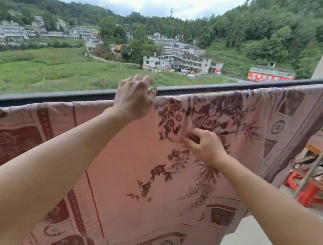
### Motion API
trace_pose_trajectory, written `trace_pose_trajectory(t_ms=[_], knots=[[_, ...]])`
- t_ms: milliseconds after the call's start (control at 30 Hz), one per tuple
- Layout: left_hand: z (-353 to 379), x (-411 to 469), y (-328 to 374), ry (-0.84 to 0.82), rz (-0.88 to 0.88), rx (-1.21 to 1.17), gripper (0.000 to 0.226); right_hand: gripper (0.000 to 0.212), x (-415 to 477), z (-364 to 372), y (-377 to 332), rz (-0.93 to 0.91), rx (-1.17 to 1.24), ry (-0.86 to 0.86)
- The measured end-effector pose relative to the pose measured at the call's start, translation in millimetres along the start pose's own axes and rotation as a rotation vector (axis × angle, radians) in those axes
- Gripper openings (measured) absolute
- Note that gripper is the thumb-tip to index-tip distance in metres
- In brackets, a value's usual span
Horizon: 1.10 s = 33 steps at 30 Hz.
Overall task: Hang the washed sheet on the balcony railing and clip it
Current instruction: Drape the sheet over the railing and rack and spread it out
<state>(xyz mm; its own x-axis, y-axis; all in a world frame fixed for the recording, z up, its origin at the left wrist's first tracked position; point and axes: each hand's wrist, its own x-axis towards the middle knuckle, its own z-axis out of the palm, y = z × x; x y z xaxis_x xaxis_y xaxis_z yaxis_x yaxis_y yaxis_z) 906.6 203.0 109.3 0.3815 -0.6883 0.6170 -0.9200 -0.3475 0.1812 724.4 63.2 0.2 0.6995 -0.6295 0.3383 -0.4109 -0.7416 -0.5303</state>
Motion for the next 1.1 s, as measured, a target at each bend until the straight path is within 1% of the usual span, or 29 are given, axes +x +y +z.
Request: trace_pose_trajectory(t_ms=[33,100,167,200,267,333,367,433,500,567,600,633,667,733,800,900,967,1033,1067,1100], knots=[[11.3,9.5,8.9,-0.027,-0.003,-0.002,0.034,0.023,7.2,-15.0,11.7,0.024,-0.019,0.073],[31.1,24.7,20.8,-0.083,-0.041,0.025,0.036,0.025,25.1,-49.7,40.6,0.083,-0.075,0.245],[47.3,34.6,24.6,-0.110,-0.099,0.118,0.041,0.025,46.1,-84.3,70.7,0.134,-0.134,0.396],[53.2,37.5,25.4,-0.104,-0.118,0.174,0.042,0.027,58.2,-99.1,85.3,0.149,-0.178,0.442],[61.0,40.7,25.7,-0.079,-0.148,0.242,0.042,0.037,85.9,-121.2,111.6,0.168,-0.283,0.457],[64.3,43.4,25.1,-0.051,-0.165,0.285,0.044,0.040,112.3,-134.5,129.8,0.127,-0.327,0.414],[65.1,44.3,25.1,-0.040,-0.180,0.307,0.046,0.037,123.4,-137.7,138.4,0.072,-0.320,0.396],[63.2,45.6,24.9,-0.039,-0.209,0.348,0.049,0.030,137.0,-139.6,149.3,-0.031,-0.253,0.424],[65.6,46.3,29.2,-0.061,-0.252,0.378,0.053,0.027,145.7,-140.7,158.8,-0.083,-0.184,0.452],[66.3,46.1,32.9,-0.072,-0.285,0.378,0.056,0.025,150.4,-141.6,164.1,-0.141,-0.165,0.456],[66.8,45.8,34.2,-0.079,-0.302,0.376,0.058,0.025,148.7,-143.6,168.2,-0.166,-0.110,0.471],[67.1,45.4,34.0,-0.087,-0.321,0.374,0.062,0.025,146.5,-146.7,178.8,-0.177,-0.037,0.500],[66.6,44.4,34.5,-0.093,-0.337,0.370,0.065,0.027,140.5,-152.6,193.8,-0.143,-0.014,0.533],[64.9,41.4,35.5,-0.091,-0.366,0.371,0.068,0.030,119.2,-166.4,234.8,-0.029,-0.123,0.592],[64.7,40.6,39.6,-0.106,-0.395,0.375,0.067,0.027,96.6,-175.4,279.3,0.053,-0.203,0.568],[72.7,52.1,61.5,-0.128,-0.414,0.313,0.062,0.026,78.5,-163.0,311.0,0.055,-0.230,0.464],[89.9,68.1,95.4,-0.091,-0.311,0.196,0.058,0.029,80.8,-153.5,314.9,0.021,-0.171,0.335],[112.7,88.2,143.1,-0.068,-0.152,0.127,0.049,0.028,85.3,-151.5,308.9,0.011,-0.151,0.168],[124.7,98.7,166.5,-0.082,-0.092,0.099,0.045,0.027,88.0,-152.0,305.1,0.006,-0.126,0.118],[136.4,109.3,188.8,-0.108,-0.054,0.068,0.043,0.030,91.0,-155.1,301.8,0.006,-0.066,0.118]])
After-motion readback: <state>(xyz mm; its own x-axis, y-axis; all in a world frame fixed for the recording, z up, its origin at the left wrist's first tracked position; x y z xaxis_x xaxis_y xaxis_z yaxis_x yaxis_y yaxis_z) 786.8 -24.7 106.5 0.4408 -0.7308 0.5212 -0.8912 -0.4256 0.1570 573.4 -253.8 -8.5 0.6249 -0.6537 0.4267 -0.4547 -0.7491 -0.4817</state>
